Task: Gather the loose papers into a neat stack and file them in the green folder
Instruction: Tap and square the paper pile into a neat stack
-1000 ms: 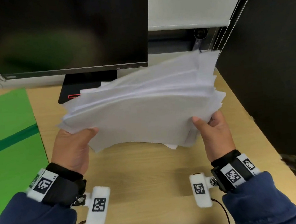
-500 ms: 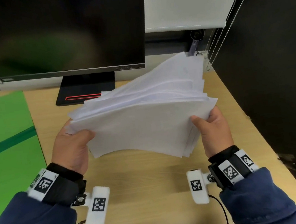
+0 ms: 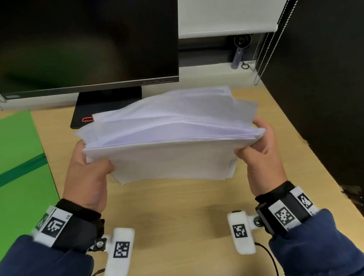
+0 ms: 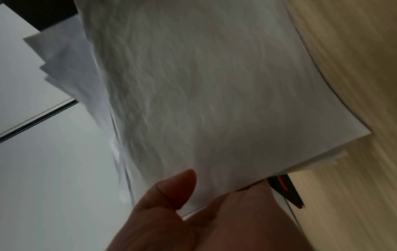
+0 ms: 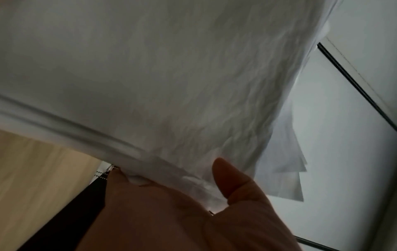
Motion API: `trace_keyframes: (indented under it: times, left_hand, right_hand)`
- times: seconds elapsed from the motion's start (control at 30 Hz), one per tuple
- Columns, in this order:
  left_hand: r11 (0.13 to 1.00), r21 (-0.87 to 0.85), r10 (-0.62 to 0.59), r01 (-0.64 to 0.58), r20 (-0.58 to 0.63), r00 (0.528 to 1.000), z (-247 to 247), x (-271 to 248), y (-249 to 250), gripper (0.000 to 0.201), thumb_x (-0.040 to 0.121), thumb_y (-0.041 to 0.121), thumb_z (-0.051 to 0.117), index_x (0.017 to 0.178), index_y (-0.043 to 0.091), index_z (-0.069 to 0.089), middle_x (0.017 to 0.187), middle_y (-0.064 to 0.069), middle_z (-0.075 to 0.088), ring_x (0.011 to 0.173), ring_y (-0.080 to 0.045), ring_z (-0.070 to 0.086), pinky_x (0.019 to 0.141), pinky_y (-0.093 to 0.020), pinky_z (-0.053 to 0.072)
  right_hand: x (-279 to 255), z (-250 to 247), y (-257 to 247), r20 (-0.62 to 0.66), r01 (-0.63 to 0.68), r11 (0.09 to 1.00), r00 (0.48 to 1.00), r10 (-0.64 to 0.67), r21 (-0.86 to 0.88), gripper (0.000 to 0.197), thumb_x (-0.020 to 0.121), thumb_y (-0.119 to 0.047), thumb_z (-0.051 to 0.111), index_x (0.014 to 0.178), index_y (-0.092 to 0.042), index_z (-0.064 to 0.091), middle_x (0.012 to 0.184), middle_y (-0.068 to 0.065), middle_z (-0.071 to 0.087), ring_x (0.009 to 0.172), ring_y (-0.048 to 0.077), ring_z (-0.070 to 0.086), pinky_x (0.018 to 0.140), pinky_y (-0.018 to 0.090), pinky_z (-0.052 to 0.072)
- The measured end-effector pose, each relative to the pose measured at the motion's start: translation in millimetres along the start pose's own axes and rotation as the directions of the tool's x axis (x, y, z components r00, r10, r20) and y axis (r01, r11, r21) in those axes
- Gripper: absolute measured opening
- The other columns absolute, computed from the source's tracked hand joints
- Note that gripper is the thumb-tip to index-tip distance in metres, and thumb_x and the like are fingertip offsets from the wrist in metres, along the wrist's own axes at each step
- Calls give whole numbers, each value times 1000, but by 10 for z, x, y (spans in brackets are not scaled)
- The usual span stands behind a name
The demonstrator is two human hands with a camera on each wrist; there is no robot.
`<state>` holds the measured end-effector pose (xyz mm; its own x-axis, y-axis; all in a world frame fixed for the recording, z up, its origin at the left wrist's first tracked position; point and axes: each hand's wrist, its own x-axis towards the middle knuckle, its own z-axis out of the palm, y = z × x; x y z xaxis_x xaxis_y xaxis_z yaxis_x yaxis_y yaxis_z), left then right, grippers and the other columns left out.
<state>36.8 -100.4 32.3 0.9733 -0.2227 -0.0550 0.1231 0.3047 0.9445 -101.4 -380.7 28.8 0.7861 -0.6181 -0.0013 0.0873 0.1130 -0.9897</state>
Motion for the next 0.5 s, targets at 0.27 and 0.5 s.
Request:
trace_keyframes:
  times: [0.27, 0.5]
  left_hand:
    - [995, 5, -94, 95, -32, 995, -51, 59, -126, 23, 83, -13, 55, 102, -6, 65, 102, -15, 70, 98, -24, 66, 93, -39, 45]
    - [997, 74, 37, -37, -9, 999, 41, 51, -16, 42, 77, -15, 52, 116, -2, 63, 102, -4, 72, 101, -23, 66, 91, -32, 54]
  right_hand:
    - [70, 40, 39, -7, -48, 993, 999, 48, -105, 38, 89, 13, 57, 115, -14, 58, 99, -2, 70, 84, 2, 71, 70, 17, 55]
    - [36, 14, -63, -15, 19, 998, 1000, -20, -55, 38, 92, 7, 55, 112, -25, 63, 98, -15, 75, 92, 0, 70, 73, 16, 54]
